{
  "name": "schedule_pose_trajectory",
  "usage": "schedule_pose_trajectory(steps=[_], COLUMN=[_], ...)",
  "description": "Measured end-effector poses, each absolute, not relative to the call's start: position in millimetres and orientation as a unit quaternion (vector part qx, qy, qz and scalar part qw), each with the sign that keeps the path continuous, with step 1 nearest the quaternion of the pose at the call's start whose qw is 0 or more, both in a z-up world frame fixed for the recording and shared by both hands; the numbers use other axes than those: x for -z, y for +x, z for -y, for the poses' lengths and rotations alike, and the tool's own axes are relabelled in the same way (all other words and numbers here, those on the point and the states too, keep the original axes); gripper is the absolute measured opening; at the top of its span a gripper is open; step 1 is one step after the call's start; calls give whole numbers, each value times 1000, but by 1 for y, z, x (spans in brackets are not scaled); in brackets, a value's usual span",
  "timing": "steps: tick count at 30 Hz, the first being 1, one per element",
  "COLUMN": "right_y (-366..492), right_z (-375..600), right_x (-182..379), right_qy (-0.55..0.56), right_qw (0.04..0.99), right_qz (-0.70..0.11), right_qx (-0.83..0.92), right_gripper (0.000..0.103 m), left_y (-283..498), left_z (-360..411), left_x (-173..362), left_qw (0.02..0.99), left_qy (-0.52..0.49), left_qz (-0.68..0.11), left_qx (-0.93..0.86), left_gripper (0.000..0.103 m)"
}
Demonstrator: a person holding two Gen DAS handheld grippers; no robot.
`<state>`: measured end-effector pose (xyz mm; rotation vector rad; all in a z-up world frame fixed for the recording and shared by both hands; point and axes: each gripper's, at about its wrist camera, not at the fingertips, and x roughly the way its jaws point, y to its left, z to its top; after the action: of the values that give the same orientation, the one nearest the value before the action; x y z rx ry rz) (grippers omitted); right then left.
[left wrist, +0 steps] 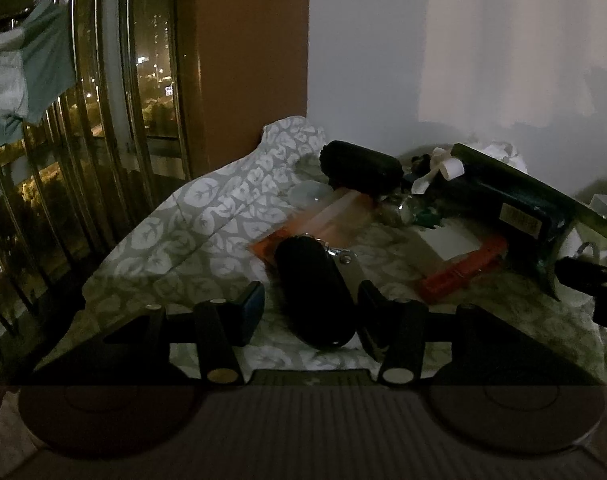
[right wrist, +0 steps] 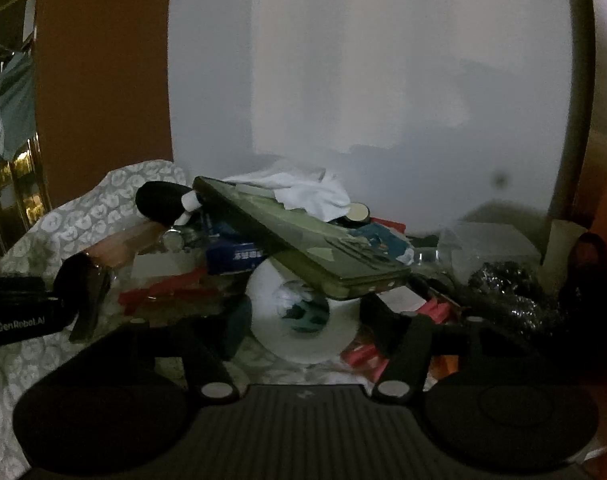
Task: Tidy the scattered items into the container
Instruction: 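Grasp the white tape roll with the right tool while the left grasps the black cylinder, then carry the tape roll and black cylinder over the orange box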
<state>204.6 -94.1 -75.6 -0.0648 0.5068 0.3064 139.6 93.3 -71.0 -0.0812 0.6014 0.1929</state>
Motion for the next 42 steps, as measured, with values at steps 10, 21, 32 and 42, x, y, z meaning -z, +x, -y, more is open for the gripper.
schedule_pose_trajectory(steps=[10, 21, 32, 42], right_y=[203, 193, 154, 126], right_z=[102, 110, 106, 125], right_x=[75, 71, 65, 50], right_qy=[-13, 15, 15, 28], right_qw=[955, 949, 947, 959], right_qz=[-252, -267, -263, -240], right_qx=[-156, -167, -182, -150], right_gripper=[41, 17, 17, 17], left_y=[148, 127, 97, 79], left_z=[-104, -101, -86, -58], left_x=[73, 68, 49, 30], left_qw=[947, 951, 964, 971], left_qy=[-87, -46, -24, -11], left_qz=[-293, -288, -253, -233], left_qx=[-97, -100, -80, -46], left_gripper=[37, 31, 31, 31])
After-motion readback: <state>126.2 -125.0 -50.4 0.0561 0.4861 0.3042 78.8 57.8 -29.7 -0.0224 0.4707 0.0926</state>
